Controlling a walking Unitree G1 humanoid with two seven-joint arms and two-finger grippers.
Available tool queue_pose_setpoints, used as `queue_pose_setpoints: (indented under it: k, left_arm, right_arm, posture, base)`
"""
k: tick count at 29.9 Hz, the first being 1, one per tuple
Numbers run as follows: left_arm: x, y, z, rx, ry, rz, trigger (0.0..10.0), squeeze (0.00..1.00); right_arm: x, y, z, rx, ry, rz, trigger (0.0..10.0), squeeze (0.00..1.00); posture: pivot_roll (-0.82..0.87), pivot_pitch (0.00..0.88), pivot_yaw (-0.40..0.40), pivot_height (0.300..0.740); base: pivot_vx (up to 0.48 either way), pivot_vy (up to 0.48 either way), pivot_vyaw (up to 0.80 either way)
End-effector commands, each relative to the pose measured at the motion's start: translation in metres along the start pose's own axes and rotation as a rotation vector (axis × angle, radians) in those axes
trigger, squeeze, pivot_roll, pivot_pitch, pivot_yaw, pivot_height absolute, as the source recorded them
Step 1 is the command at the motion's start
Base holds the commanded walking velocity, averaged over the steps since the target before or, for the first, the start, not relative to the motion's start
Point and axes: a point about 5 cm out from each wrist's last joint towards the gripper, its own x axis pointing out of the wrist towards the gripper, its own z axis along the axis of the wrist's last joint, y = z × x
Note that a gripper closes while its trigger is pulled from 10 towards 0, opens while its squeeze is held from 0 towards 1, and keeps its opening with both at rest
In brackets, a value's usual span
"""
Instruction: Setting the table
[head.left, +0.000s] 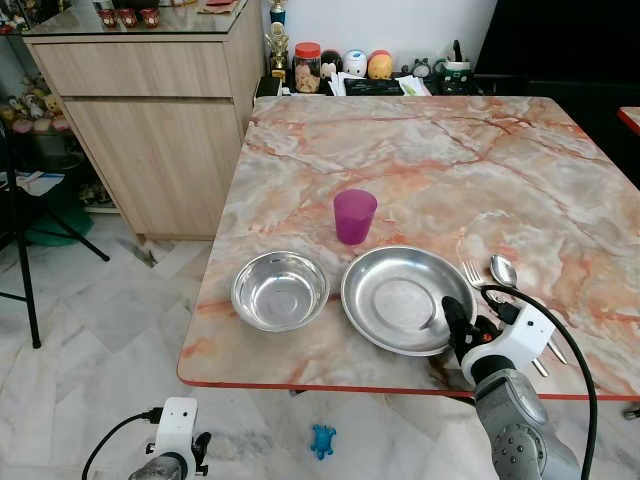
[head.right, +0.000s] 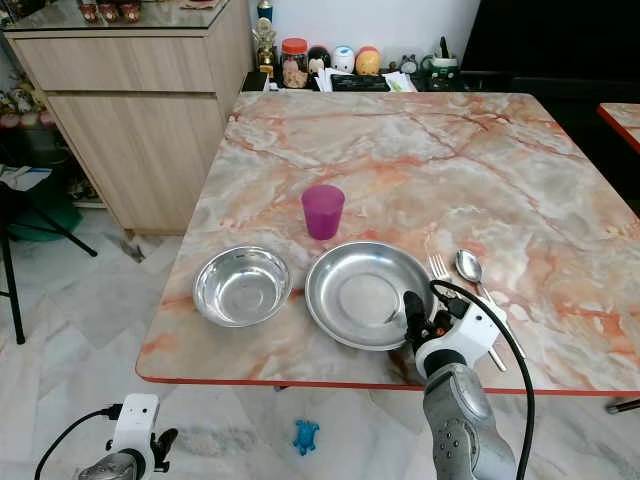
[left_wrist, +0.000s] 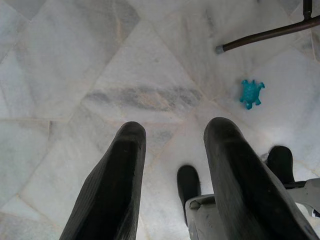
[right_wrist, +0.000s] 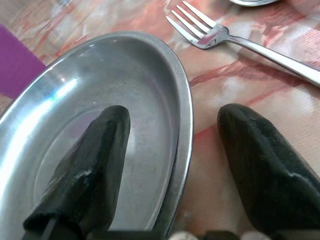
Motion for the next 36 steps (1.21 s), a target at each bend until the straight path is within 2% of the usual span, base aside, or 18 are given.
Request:
queue_pose_setpoints:
  k: [1,2,3,12,20,22,26,33,36]
  left_arm:
    - [-0.002,-0.002,-0.009,0.011,0.042,-0.009,10.0,0.0]
    - [-0.002,-0.002,-0.009,0.011,0.042,-0.009,10.0,0.0]
    - [-0.002,-0.002,-0.009,0.011,0.043,-0.011,10.0,0.0]
    - [-0.001,-0.003,-0.009,0.018,0.047,-0.014,10.0,0.0]
    - [-0.001,-0.004,-0.009,0.031,0.056,-0.016,10.0,0.0]
    - [-0.001,-0.004,-0.009,0.031,0.054,-0.019,10.0,0.0]
    - [-0.001,-0.005,-0.008,0.029,0.053,-0.019,10.0,0.0]
    - [0.0,-0.005,-0.008,0.034,0.052,-0.023,10.0,0.0]
    - [0.0,-0.006,-0.007,0.031,0.043,-0.024,10.0,0.0]
  right_arm:
    - [0.001,-0.003,-0.005,-0.016,0.026,-0.017,9.9,0.0]
    - [0.001,-0.003,-0.005,-0.016,0.026,-0.017,9.9,0.0]
    - [0.001,-0.004,-0.005,-0.018,0.027,-0.027,0.0,0.0]
    - [0.002,-0.002,-0.005,-0.019,0.026,-0.016,0.0,0.0]
    - [0.002,0.005,-0.005,-0.07,0.027,0.005,0.0,0.0]
    - [0.002,0.006,-0.007,-0.135,0.042,0.01,0.0,0.0]
    - [0.002,0.005,-0.007,-0.13,0.041,0.008,0.0,0.0]
    - [0.001,0.007,0.002,-0.139,-0.026,0.0,0.0,0.0]
    - [0.001,0.006,0.007,-0.215,-0.054,0.001,0.0,0.0]
  posture:
    - [-0.02,0.061,-0.015,0.74]
    - [-0.02,0.061,-0.015,0.74]
    - [-0.02,0.06,-0.015,0.74]
    - [-0.02,0.061,-0.014,0.74]
    - [-0.02,0.059,-0.015,0.74]
    - [-0.01,0.059,-0.016,0.74]
    - [-0.01,0.058,-0.017,0.74]
    - [-0.01,0.06,-0.016,0.74]
    - [-0.01,0.061,-0.015,0.74]
  base:
    - [0.0,0.0,0.0]
    - [0.0,0.0,0.0]
    - [0.0,0.0,0.0]
    - [0.0,0.0,0.0]
    - [0.0,0.0,0.0]
    - [0.0,0.0,0.0]
    - [0.0,0.0,0.0]
    - [0.0,0.0,0.0]
    - [0.0,0.0,0.0]
